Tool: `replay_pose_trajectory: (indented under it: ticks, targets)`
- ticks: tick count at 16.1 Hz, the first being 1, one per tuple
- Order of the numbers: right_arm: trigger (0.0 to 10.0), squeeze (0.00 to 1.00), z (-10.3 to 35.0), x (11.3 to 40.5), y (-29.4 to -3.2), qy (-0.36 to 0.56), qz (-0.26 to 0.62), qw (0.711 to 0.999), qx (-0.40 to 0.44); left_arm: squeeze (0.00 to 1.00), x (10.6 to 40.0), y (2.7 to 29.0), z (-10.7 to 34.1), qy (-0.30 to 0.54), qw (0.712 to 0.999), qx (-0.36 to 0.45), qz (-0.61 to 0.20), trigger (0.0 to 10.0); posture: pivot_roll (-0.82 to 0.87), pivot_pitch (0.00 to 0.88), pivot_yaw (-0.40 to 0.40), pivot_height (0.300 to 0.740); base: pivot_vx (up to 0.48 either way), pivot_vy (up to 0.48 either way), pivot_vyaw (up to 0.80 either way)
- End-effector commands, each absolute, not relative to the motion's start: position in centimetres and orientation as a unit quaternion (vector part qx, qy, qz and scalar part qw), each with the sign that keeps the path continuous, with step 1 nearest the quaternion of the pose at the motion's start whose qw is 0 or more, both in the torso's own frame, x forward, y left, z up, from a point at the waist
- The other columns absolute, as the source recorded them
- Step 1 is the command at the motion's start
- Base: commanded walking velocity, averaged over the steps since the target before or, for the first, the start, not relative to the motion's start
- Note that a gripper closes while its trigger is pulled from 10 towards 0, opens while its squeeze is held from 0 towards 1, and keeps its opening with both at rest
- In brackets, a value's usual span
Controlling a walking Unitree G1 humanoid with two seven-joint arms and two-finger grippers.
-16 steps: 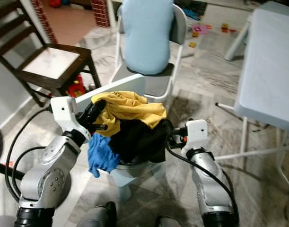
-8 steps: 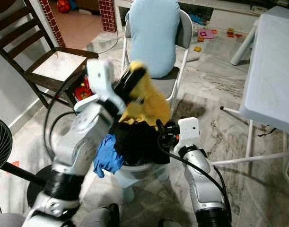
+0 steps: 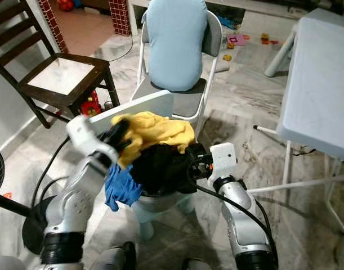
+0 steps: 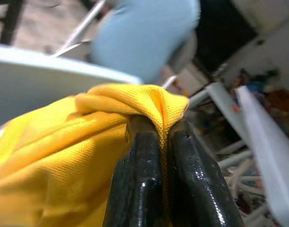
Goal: Hang hanger
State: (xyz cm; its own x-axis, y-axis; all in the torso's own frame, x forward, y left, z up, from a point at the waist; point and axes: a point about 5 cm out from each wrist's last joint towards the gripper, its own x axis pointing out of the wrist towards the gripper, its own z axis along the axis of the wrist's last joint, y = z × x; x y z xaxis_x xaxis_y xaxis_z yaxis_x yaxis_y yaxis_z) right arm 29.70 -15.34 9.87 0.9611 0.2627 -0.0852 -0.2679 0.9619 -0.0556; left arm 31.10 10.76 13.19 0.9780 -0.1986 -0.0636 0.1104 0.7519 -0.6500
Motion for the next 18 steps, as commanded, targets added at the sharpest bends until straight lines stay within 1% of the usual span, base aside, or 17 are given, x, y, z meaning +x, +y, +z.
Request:
replay_pose_trajectory:
  ticks: [1,2,3,4,5,6,8,10,12,14,16,18]
  targets:
    - [10.0,0.00,10.2,29.8,-15.2,0.037,0.143,0.988,-0.041,0.00,29.8,9.8,9.6,0.140,0.920,-0.361,-0.060,0.0,0.04,0.184,-0.056,0.740,0.000,0.000,0.00]
    - [10.0,0.00,10.3,29.8,-15.1,0.037,0.144,0.988,-0.043,0.00,29.8,9.7,9.3,0.146,0.921,-0.356,-0.062,0.0,0.04,0.188,-0.060,0.740,0.000,0.000,0.00]
    - [10.0,0.00,10.4,29.8,-15.1,0.036,0.146,0.988,-0.045,0.00,30.0,9.6,8.9,0.164,0.922,-0.346,-0.061,8.2,0.03,0.195,-0.061,0.740,0.000,0.000,0.00]
    - [10.0,0.00,10.5,29.7,-15.1,0.036,0.147,0.987,-0.046,0.00,30.1,9.6,8.5,0.183,0.917,-0.350,-0.047,10.0,0.03,0.198,-0.062,0.740,0.000,0.000,0.00]
    - [10.0,0.00,10.5,29.6,-15.1,0.037,0.148,0.987,-0.048,0.50,29.9,9.7,7.9,0.206,0.915,-0.345,-0.043,10.0,0.02,0.202,-0.062,0.740,0.000,0.000,0.00]
    - [10.0,0.00,10.4,29.4,-15.1,0.040,0.149,0.987,-0.050,1.00,29.9,9.8,7.8,0.209,0.914,-0.345,-0.039,10.0,0.02,0.209,-0.062,0.740,0.000,0.000,0.00]
    - [10.0,0.00,10.2,29.1,-15.1,0.043,0.150,0.986,-0.055,1.00,29.4,9.4,6.8,0.255,0.933,-0.248,-0.060,10.0,0.01,0.216,-0.065,0.740,0.000,0.000,0.00]
    - [10.0,0.00,10.2,28.9,-14.9,0.043,0.154,0.985,-0.060,1.00,28.9,8.8,7.4,0.241,0.950,-0.173,-0.100,10.0,0.01,0.219,-0.069,0.740,0.000,0.000,0.00]
    - [10.0,0.00,10.2,28.8,-14.7,0.043,0.160,0.984,-0.066,1.00,28.4,8.6,8.0,0.225,0.962,-0.099,-0.121,10.0,0.02,0.221,-0.073,0.740,0.000,0.000,0.00]
    - [10.0,0.00,10.3,28.9,-14.6,0.042,0.162,0.984,-0.068,1.00,27.9,9.1,8.0,0.225,0.965,-0.048,-0.128,10.0,0.02,0.223,-0.075,0.740,0.000,0.000,0.00]
    - [10.0,0.00,10.4,29.0,-14.7,0.042,0.164,0.983,-0.071,1.00,26.8,10.2,8.5,0.212,0.966,0.021,-0.146,10.0,0.02,0.223,-0.077,0.740,0.000,0.000,0.00]
    - [10.0,0.00,10.1,29.0,-14.7,0.047,0.169,0.982,-0.075,1.00,25.8,10.2,9.8,0.187,0.962,0.077,-0.183,10.0,0.03,0.225,-0.079,0.740,0.000,0.000,0.00]
